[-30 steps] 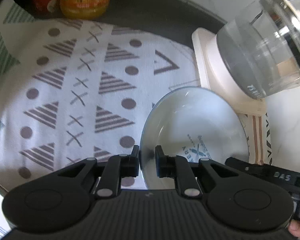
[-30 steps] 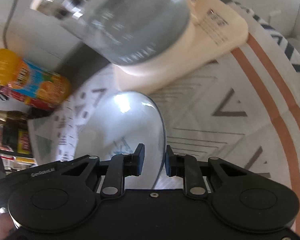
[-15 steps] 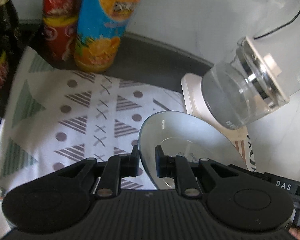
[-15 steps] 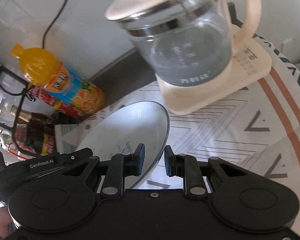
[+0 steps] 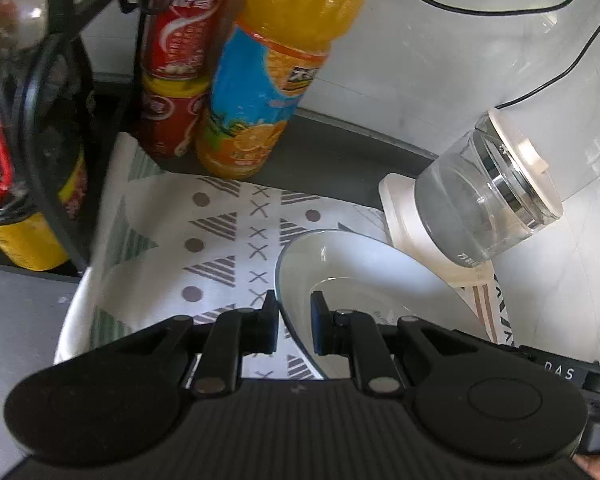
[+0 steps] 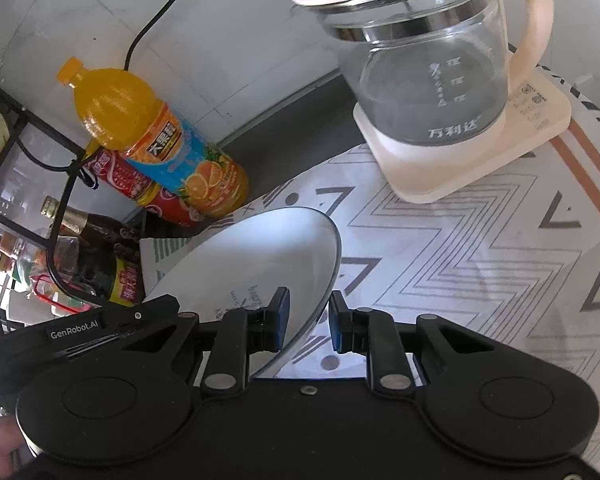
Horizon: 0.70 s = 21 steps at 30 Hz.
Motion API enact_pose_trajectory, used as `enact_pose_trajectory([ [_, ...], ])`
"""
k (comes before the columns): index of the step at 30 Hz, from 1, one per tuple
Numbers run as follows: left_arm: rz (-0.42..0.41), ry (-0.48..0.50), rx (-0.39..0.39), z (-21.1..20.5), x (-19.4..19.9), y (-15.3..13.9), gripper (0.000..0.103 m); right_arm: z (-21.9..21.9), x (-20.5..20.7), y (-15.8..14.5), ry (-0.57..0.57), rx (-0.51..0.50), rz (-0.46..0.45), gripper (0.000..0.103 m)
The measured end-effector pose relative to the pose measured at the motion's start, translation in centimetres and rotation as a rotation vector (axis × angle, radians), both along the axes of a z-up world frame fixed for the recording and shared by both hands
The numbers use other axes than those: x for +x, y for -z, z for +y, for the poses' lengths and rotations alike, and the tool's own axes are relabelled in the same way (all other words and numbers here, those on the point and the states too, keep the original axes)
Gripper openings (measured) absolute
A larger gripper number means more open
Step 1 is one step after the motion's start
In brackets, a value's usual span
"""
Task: Organize plates and bowls
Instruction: 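Lift the 'BAKERY' plate with both grippers and carry it over the plate stack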
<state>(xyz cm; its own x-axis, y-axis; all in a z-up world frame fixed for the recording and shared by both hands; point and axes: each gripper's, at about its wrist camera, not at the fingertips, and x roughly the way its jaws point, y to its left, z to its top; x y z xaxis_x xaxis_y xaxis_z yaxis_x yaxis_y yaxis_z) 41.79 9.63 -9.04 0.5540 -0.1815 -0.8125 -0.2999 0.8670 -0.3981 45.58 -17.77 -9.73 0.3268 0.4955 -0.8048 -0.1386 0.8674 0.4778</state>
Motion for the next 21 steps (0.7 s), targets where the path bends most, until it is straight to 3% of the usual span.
enact_pose_trajectory([
  [15, -0.009, 0.102, -0.024, 2.4, -3.8, -0.2, 0.014, 1.0, -6.0, -0.6, 0.135, 0.013, -0.068, 0.021],
  [21, -0.012, 0.133, -0.029, 2.5, -5.6, -0.4, 0.014, 1.0, -7.8, -1.0, 0.14, 0.024, -0.078, 0.021],
])
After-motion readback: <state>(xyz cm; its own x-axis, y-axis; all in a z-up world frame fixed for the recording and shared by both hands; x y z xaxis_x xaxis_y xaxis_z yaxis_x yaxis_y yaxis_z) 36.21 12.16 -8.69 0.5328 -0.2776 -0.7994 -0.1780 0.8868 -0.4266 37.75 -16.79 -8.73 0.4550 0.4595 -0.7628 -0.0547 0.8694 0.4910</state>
